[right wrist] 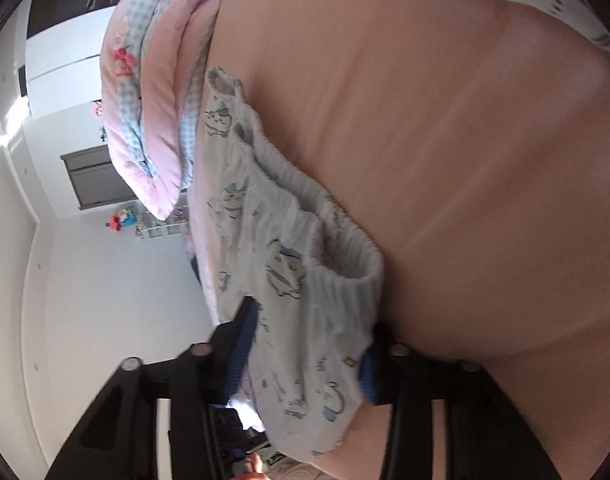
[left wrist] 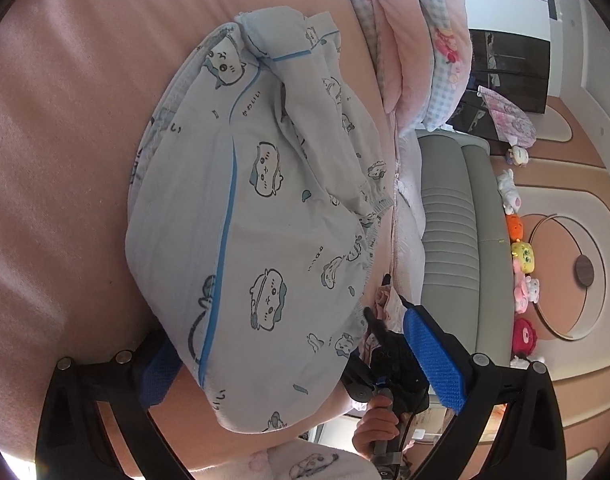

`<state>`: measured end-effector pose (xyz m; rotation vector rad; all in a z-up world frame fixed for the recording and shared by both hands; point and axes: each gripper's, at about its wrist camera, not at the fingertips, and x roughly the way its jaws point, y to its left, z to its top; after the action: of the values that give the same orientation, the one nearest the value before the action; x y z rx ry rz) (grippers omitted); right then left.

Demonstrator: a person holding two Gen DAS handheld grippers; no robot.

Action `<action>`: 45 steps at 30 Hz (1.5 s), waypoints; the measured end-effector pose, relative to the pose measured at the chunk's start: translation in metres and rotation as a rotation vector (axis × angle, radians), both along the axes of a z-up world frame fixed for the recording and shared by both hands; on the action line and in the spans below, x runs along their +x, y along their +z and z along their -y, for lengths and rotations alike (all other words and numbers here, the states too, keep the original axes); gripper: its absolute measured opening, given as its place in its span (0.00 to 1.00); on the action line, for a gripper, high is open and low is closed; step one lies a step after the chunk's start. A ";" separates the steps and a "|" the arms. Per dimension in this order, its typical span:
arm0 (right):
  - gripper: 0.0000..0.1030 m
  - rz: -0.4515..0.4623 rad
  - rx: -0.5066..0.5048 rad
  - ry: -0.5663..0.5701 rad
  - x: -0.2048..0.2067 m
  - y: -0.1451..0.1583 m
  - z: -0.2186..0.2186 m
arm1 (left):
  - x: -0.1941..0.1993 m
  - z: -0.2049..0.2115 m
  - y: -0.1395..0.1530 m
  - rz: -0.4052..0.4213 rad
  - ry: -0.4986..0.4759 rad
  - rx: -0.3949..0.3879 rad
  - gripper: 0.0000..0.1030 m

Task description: Fold clothes

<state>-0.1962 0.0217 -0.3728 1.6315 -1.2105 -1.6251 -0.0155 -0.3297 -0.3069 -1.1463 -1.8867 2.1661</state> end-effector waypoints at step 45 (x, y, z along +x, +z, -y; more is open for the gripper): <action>0.04 -0.156 0.095 0.151 0.015 0.071 0.036 | 0.011 0.007 0.043 0.186 0.097 -0.189 0.04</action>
<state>-0.1810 -0.0144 -0.3018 1.5792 -0.9222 -1.7006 -0.0044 -0.3366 -0.2639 -1.3602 -1.8757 2.4121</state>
